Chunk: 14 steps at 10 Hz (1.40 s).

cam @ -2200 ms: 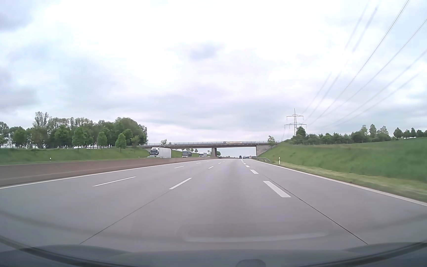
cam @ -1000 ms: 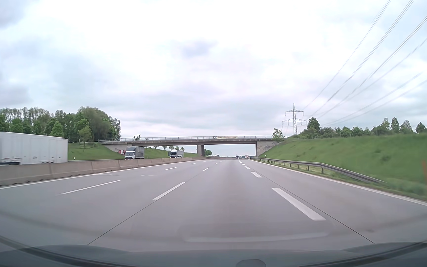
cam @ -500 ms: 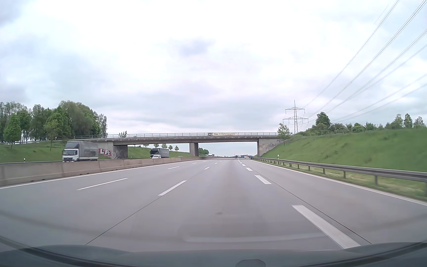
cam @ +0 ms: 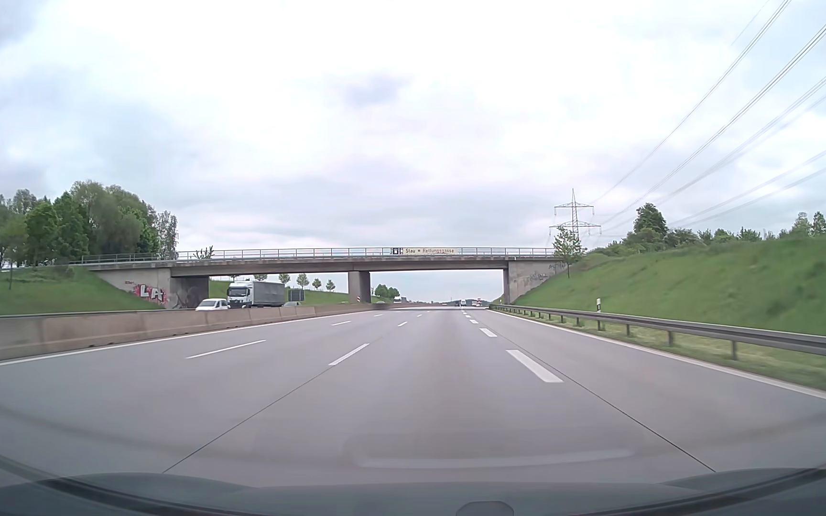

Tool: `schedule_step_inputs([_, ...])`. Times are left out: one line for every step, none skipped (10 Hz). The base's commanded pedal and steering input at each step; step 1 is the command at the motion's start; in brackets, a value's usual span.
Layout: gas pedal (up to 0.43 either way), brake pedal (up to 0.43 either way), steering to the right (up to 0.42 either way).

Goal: Follow the waypoints while adhering to traffic rules and regulations

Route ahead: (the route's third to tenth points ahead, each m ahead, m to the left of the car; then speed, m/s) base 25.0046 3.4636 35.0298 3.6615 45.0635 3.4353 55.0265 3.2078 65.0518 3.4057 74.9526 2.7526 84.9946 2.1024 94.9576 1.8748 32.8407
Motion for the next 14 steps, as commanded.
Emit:
schedule_step_inputs([0.350, 0.000, 0.002])
schedule_step_inputs([0.350, 0.000, 0.002])
schedule_step_inputs([0.350, 0.000, 0.002])
schedule_step_inputs([0.350, 0.000, 0.002])
schedule_step_inputs([0.350, 0.000, 0.002])
schedule_step_inputs([0.350, 0.000, 0.002])
schedule_step_inputs([0.350, 0.000, 0.002])
schedule_step_inputs([0.350, 0.000, 0.002])
schedule_step_inputs([0.350, 0.000, 0.002])
schedule_step_inputs([0.339, 0.000, 0.002])
schedule_step_inputs([0.339, 0.000, 0.002])
schedule_step_inputs([0.339, 0.000, 0.002])
schedule_step_inputs([0.339, 0.000, 0.002])
schedule_step_inputs([0.339, 0.000, 0.002])
